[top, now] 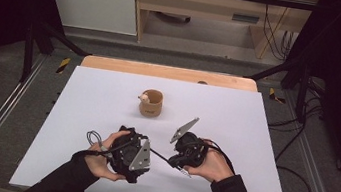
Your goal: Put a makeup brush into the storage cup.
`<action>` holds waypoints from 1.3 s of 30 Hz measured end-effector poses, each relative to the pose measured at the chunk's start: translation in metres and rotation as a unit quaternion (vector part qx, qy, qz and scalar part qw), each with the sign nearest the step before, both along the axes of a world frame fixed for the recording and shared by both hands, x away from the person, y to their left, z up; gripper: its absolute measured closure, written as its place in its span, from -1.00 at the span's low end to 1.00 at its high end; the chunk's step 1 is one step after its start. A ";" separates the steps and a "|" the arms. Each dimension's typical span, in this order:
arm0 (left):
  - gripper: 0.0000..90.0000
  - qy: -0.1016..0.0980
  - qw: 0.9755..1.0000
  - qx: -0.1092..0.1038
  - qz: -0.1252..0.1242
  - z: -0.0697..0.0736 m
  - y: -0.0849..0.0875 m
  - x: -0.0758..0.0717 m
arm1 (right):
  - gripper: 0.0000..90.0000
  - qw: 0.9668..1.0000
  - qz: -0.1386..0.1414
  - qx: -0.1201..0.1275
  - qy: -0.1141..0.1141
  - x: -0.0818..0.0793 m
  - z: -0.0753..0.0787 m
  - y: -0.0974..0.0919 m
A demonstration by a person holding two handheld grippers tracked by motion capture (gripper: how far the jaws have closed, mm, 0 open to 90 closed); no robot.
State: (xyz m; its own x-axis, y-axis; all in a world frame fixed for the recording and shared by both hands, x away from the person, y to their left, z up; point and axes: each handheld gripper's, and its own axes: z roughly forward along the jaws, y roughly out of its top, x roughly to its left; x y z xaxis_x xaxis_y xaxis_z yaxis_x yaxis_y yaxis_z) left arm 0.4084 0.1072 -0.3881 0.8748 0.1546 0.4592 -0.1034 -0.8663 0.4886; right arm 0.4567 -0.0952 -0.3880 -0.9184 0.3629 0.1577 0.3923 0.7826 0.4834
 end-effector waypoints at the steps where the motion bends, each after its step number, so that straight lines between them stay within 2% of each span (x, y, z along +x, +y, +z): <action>1: -0.74 -0.004 1.000 0.008 -0.005 0.000 -0.001 0.000 | 0.90 1.000 0.000 0.000 0.000 0.000 0.000 0.000; 6: -0.68 -0.010 1.000 0.009 -0.013 -0.003 -0.005 -0.003 | 0.90 1.000 0.003 0.001 0.004 -0.001 0.000 0.002; 7: -0.67 -0.013 1.000 0.017 -0.016 -0.003 -0.006 -0.003 | 0.90 1.000 0.005 0.000 0.006 -0.001 0.000 0.002; 15: -0.59 -0.033 0.998 0.038 -0.032 -0.009 -0.012 -0.007 | 0.90 1.000 0.014 0.004 0.012 -0.003 -0.001 0.007; 26: -0.42 -0.041 0.996 0.060 -0.046 -0.013 -0.017 -0.007 | 0.90 1.000 0.025 0.001 0.016 -0.005 -0.002 0.016; 34: -0.15 -0.048 0.994 0.076 -0.058 -0.017 -0.020 -0.009 | 0.90 0.999 0.039 0.001 0.019 -0.006 -0.003 0.020; 39: 0.01 -0.060 0.992 0.090 -0.069 -0.019 -0.022 -0.011 | 0.90 0.999 0.042 0.002 0.021 -0.006 -0.003 0.021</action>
State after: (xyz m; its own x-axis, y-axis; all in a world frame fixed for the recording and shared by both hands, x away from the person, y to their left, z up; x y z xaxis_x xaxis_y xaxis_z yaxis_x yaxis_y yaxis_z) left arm 0.3971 0.0855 -0.4071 0.8195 -0.0558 0.5703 -0.2741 -0.9122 0.3047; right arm 0.4506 -0.0743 -0.3911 -0.9380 0.2848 0.1976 0.3456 0.8118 0.4707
